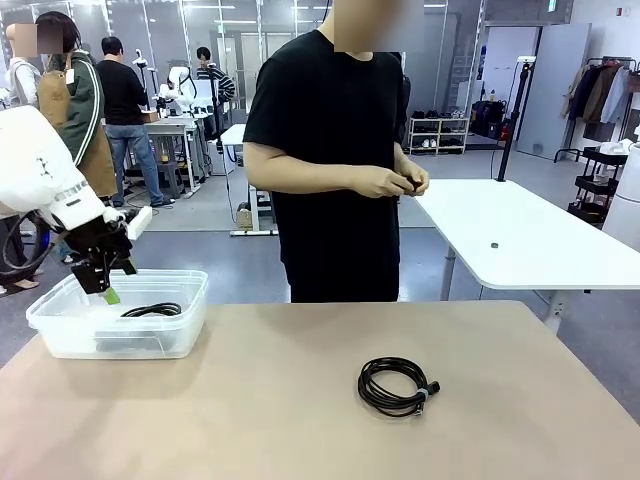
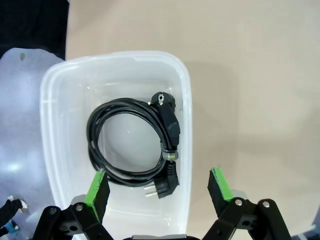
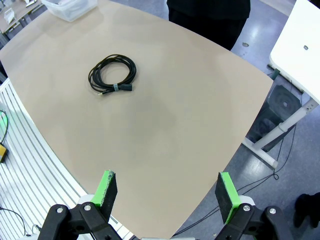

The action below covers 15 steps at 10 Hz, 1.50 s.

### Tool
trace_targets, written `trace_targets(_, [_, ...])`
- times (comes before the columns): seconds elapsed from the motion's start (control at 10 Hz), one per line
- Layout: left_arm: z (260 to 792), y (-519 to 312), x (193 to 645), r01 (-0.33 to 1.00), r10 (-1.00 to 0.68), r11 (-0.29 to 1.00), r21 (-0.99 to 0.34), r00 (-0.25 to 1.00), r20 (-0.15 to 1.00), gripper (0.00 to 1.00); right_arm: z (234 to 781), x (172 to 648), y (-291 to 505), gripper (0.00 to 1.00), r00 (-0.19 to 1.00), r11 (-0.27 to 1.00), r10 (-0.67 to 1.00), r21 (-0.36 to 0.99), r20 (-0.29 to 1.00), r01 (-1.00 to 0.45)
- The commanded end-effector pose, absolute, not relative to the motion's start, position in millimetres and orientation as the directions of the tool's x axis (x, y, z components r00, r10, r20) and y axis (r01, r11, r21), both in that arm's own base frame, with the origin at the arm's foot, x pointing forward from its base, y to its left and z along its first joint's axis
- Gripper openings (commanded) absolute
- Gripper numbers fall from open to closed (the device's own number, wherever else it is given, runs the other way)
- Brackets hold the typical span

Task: Organize and store the cables.
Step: Place the USB Extension Cable into the Organizing box.

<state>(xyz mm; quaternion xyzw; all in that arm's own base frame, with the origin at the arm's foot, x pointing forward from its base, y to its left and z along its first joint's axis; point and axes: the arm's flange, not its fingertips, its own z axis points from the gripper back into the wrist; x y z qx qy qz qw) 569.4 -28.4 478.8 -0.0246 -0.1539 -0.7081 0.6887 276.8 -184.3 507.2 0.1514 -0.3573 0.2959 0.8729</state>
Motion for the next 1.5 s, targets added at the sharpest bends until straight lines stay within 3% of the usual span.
trace_targets(0.0, [509.4,-14.3,533.3,0.981,-0.938,0.090,0.172,0.025,0.347,1.00,507.4,275.8,-185.4,1.00,0.556,0.768,0.416,0.049,0.720,-0.638])
trace_targets(0.4, [498.6,54.2,407.5,0.955,-0.776,0.246,0.168,0.090,0.625,1.00,507.4,275.8,-185.4,1.00,0.556,0.768,0.416,0.049,0.720,-0.638])
trace_targets(0.6, [463.3,96.6,352.3,0.934,-0.649,0.328,0.139,0.116,0.751,1.00,507.4,275.8,-185.4,1.00,0.556,0.768,0.416,0.049,0.720,-0.638])
trace_targets(1.1, [375.2,126.1,326.1,0.928,-0.462,0.348,0.135,0.045,0.886,1.00,507.4,275.8,-185.4,1.00,0.556,0.768,0.416,0.049,0.720,-0.638])
trace_targets(1.4, [394.3,131.2,328.1,0.921,-0.517,0.361,0.145,0.068,0.854,1.00,507.4,275.8,-185.4,1.00,0.556,0.768,0.416,0.049,0.720,-0.638])
